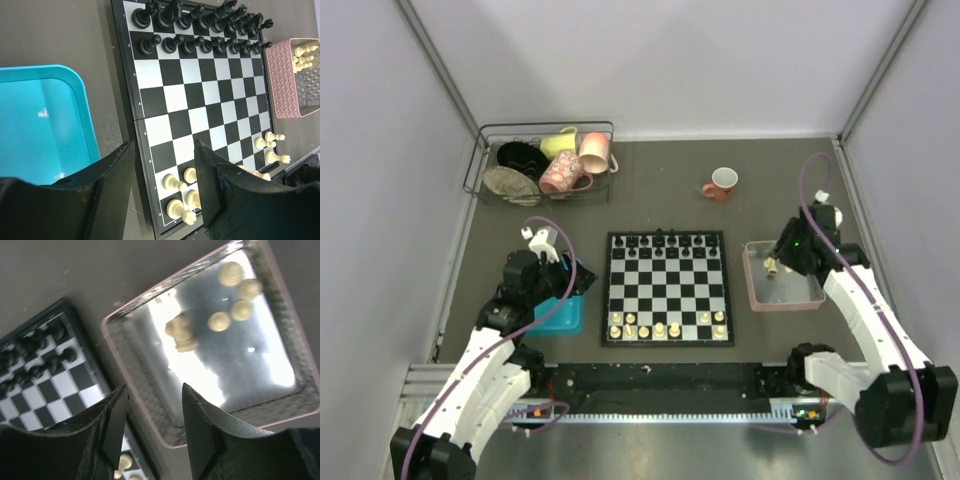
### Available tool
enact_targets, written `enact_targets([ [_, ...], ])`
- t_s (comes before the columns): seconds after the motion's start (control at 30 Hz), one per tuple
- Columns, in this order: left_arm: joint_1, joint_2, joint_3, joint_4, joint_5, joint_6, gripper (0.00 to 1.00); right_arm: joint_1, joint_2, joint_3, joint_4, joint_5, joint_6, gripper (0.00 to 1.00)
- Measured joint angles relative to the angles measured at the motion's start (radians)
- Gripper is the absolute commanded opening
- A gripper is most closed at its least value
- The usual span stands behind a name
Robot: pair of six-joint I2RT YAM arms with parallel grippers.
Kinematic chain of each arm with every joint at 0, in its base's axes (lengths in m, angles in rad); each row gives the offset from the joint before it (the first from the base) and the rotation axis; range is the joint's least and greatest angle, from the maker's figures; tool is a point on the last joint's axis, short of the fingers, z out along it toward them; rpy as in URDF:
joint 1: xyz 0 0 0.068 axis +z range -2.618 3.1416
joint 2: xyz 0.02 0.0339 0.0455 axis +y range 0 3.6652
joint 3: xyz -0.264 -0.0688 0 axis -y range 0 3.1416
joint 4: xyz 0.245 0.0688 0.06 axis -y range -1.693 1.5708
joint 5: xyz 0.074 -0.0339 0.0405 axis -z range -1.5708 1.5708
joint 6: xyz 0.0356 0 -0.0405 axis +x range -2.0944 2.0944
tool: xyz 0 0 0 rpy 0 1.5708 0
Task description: Set up the chess pieces on the board
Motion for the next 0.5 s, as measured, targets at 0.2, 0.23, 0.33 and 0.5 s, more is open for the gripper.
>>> enact_targets([
  [0.2,0.000,0.001,0.000,0.000,0.000,0.000,0.56,-0.227,0.034,-0.021,0.035,-0.013,-0.063,0.42],
  [0.23,0.000,0.001,0.000,0.000,0.000,0.000,0.56,-0.245,0.042,-0.021,0.046,-0.008,-0.069,0.41],
  [0.33,0.000,0.001,-0.001,0.001,0.000,0.000,0.56,-0.293,0.077,-0.021,0.076,-0.013,-0.076,0.37],
  [0.5,0.000,0.001,-0.001,0.001,0.003,0.000,0.56,-0.417,0.144,-0.021,0.138,-0.031,-0.075,0.31],
])
